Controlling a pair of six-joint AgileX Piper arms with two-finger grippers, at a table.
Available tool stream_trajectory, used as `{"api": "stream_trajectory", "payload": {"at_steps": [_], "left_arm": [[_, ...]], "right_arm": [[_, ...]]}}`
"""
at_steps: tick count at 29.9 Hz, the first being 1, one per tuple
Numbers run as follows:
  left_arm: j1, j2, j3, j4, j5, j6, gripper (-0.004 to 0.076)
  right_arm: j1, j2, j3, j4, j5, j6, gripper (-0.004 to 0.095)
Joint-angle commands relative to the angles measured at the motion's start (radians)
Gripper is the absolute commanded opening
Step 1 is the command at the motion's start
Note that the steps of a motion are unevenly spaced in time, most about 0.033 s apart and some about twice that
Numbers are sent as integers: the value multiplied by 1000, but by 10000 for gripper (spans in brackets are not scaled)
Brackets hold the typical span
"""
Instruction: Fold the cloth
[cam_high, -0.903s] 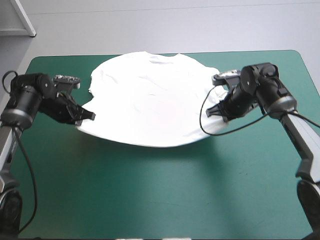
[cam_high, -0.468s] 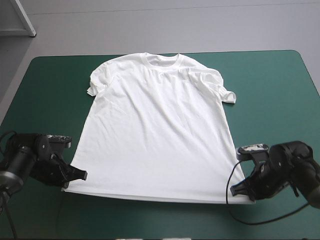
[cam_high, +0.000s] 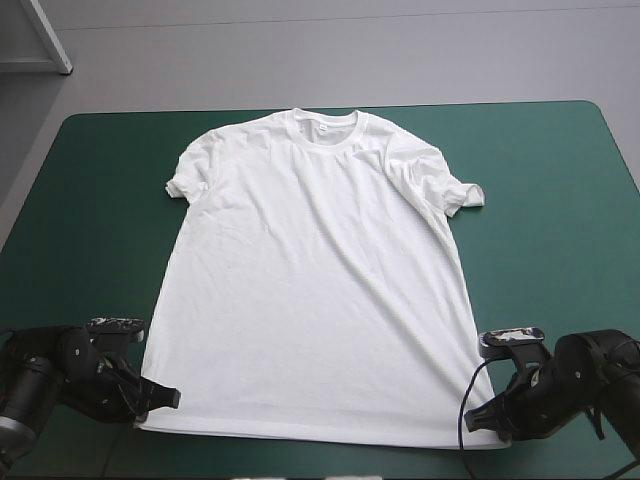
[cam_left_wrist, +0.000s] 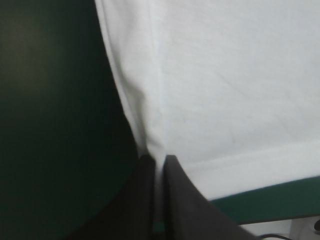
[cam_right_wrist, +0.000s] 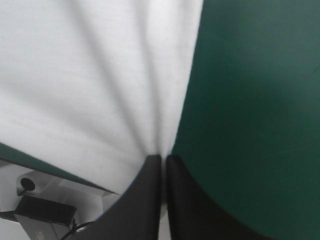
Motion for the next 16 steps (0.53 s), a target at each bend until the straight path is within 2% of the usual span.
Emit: {"api": "stream_trajectory", "payload": {"at_steps": [1, 3, 6, 8, 9, 11, 16], "left_arm": [[-2, -10, -21, -67, 73, 42, 22], [-2, -10, -21, -92, 73, 65, 97], [-2, -10, -21, -96, 73, 69, 277], [-2, -10, -21, -85, 73, 67, 377], [-2, -10, -21, -83, 73, 64, 416], [-2, -10, -21, -68, 73, 64, 451], [-2, -10, -63, -22, 65, 59, 451]], "right_arm": [[-4, -6, -21, -1, 39, -33, 102], [-4, -6, -21, -1, 39, -46, 286], [-4, -6, -27, -1, 39, -46, 617], [-4, -6, -35, -1, 39, -46, 730], [-4, -6, -46, -1, 39, -46, 769], [-4, -6, -68, -3, 39, -46, 773], [-4, -6, -174, -38, 34, -29, 749]]}}
